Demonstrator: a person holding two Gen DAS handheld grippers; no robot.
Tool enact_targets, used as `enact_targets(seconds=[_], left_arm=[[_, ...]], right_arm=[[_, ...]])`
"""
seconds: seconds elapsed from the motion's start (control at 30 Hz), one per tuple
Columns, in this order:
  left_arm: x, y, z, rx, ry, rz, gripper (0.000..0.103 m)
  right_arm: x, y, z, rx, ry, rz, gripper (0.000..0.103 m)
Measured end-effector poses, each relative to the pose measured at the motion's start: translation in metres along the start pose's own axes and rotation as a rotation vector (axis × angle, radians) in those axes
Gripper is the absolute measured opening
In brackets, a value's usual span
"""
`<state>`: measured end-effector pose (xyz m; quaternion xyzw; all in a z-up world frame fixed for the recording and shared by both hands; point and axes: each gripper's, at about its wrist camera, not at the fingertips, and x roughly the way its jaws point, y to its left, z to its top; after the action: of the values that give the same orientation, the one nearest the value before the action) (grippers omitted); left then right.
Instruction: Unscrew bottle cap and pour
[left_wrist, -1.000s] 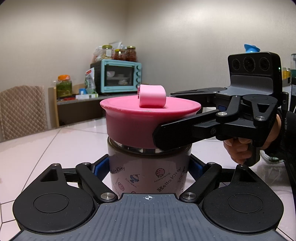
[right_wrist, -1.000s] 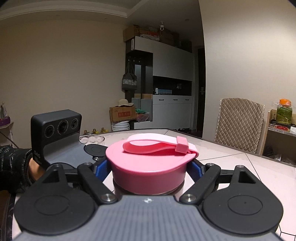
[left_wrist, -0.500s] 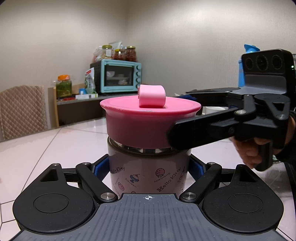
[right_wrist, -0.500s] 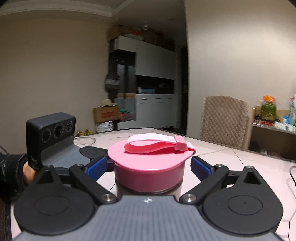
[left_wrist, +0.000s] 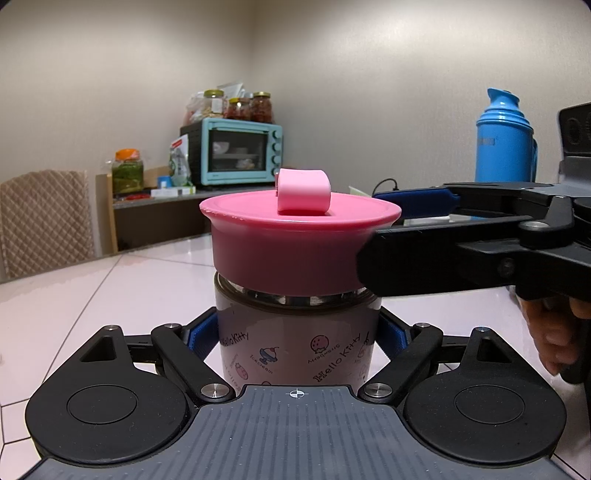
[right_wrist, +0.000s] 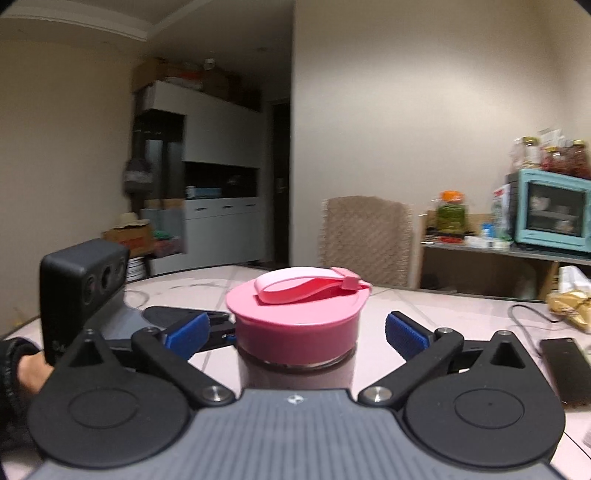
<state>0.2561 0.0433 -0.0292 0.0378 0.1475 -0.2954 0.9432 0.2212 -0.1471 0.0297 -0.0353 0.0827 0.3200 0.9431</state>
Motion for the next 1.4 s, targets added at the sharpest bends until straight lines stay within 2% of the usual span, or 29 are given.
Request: enact_targets(seconds=[0.07, 0.37, 0.87, 1.4], left_arm=[[-0.001, -0.001, 0.000, 0.000, 0.000, 0.000, 0.090], [-0.002, -0.002, -0.001, 0.000, 0.000, 0.001, 0.090], [-0.002, -0.003, 0.000, 0.000, -0.001, 0.001, 0.090], [-0.002, -0.004, 0.000, 0.001, 0.000, 0.001, 0.090]], right_arm=[[0.002, 0.007, -0.002, 0.001, -0.008, -0.044, 0.103], [0.015, 0.023, -0.007, 0.025, 0.001, -0.113, 0.102], [0.026, 0.029, -0.008, 0.069, 0.016, -0.153, 0.101], [0.031, 0.037, -0.006, 0.070, 0.026, -0.165, 0.094]])
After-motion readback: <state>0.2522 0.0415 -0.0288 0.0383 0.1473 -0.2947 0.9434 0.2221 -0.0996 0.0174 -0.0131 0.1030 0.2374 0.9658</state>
